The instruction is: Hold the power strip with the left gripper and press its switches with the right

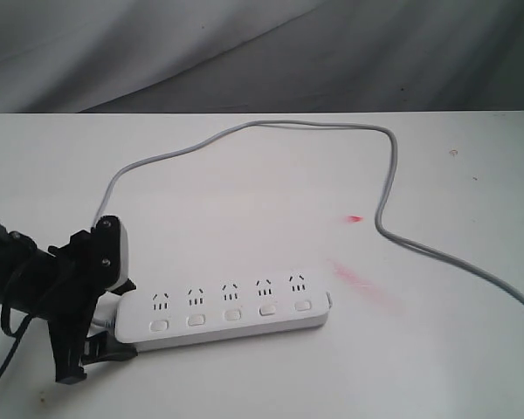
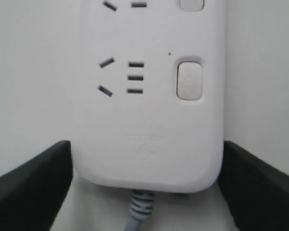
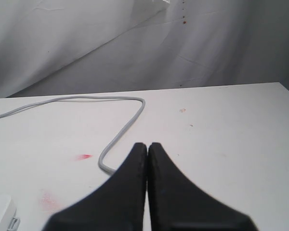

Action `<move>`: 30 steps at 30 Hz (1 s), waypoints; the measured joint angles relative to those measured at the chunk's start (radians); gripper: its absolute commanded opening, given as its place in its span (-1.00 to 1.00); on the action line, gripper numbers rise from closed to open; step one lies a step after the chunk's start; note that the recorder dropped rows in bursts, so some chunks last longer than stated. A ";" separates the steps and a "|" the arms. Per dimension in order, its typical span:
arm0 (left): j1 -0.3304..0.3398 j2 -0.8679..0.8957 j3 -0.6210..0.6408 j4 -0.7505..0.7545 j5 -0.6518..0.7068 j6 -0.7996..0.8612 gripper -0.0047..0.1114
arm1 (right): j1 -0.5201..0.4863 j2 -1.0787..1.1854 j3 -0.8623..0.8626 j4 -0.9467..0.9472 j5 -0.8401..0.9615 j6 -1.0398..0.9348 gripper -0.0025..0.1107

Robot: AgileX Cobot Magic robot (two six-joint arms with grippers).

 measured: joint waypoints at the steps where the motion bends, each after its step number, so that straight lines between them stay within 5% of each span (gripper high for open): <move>1: 0.000 0.000 0.000 -0.013 0.000 -0.003 0.82 | 0.000 0.000 0.000 0.000 0.000 0.000 -0.96; 15: 0.000 -0.110 0.002 -0.082 -0.014 -0.016 0.88 | 0.000 0.000 0.000 0.000 0.000 0.000 -0.96; 22: 0.000 -0.383 0.002 -0.138 -0.026 -0.056 0.88 | 0.000 0.000 0.000 0.000 0.000 0.000 -0.96; 30: 0.000 -0.826 0.002 -0.170 0.075 -0.335 0.88 | 0.000 0.000 0.000 0.000 0.000 0.000 -0.96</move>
